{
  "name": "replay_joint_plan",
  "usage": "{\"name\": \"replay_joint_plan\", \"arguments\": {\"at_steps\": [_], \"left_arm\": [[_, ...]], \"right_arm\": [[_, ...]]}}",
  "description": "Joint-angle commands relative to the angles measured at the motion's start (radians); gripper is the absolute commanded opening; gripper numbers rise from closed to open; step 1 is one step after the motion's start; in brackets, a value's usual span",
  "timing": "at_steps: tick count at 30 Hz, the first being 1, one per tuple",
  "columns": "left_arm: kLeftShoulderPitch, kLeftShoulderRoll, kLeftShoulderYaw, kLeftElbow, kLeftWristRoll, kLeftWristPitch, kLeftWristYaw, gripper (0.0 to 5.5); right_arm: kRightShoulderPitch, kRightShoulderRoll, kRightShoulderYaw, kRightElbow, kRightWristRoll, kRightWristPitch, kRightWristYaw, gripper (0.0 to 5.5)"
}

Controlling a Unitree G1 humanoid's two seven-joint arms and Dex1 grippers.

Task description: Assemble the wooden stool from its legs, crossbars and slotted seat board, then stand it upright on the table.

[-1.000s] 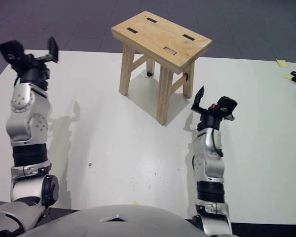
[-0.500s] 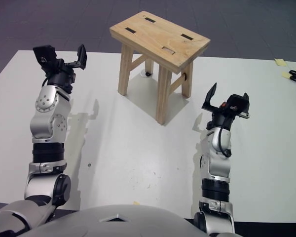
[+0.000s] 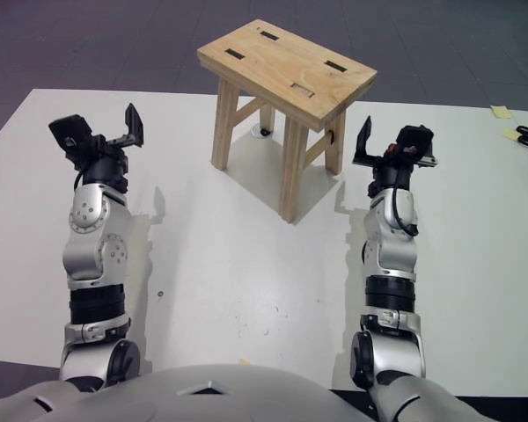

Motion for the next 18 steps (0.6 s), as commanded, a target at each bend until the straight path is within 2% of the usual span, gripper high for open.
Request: {"name": "replay_joint_plan", "arguments": {"at_steps": [1, 10, 12, 18], "left_arm": [[-0.012, 0.026, -0.039, -0.005, 0.089, -0.012, -0.002, 5.36], [0.001, -0.059, -0.009, -0.015, 0.076, -0.02, 0.048, 5.36], [0.011, -0.045, -0.031, -0.018, 0.114, -0.02, 0.044, 5.36], [0.002, -0.031, 0.012, -0.045, 0.069, 0.028, 0.018, 5.36]], "right_arm": [[-0.035, -0.023, -0.007, 0.03, 0.001, 0.022, 0.031, 5.4], [-0.104, -0.041, 0.001, 0.073, 0.003, 0.038, 0.089, 5.4], [-0.101, -0.045, -0.004, 0.067, 0.004, 0.044, 0.091, 5.4], [-0.044, -0.02, -0.006, 0.017, 0.0, 0.064, 0.074, 5.4]]}}
